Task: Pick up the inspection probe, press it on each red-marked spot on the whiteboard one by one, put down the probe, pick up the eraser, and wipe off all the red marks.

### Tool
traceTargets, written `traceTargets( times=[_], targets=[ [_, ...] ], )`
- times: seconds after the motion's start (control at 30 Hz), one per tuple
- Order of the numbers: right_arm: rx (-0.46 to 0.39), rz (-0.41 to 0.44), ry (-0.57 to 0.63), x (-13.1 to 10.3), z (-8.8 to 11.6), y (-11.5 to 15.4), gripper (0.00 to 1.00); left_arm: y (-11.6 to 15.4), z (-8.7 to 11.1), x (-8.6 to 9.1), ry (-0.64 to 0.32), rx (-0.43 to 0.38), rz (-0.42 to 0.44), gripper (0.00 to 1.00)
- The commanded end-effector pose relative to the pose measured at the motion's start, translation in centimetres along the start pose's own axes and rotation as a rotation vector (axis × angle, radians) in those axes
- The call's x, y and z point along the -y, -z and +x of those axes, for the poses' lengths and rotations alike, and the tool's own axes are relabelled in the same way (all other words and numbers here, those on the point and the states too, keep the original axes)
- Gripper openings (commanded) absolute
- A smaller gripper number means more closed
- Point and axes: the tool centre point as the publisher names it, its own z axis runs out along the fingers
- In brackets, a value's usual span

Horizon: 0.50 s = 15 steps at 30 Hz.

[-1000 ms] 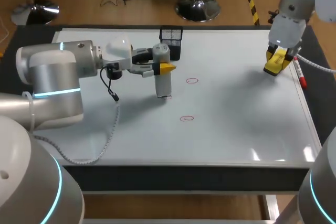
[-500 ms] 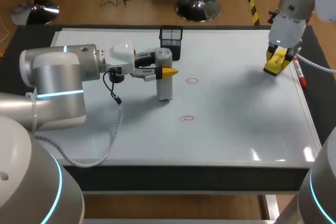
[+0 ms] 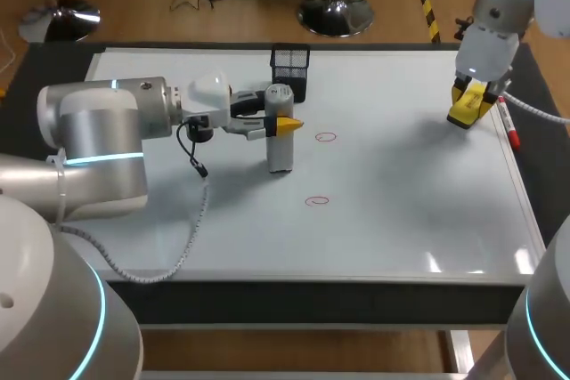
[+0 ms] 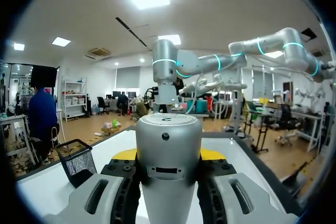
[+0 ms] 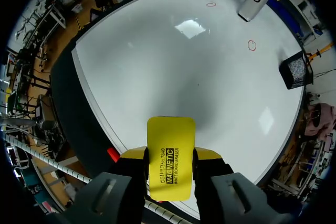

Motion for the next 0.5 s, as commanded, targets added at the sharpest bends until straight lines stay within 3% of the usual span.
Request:
traceTargets(
  times=[0.03, 0.5],
  targets=[
    [-0.004, 0.002, 0.002, 0.06, -0.01, 0.08, 0.0, -0.08, -0.14, -0.29, 0.003, -0.002, 0.001, 0.0],
    [-0.004, 0.002, 0.002, 0.06, -0.01, 0.08, 0.0, -0.04, -0.17, -0.18, -0.001, -0.004, 0.002, 0.0]
  ],
)
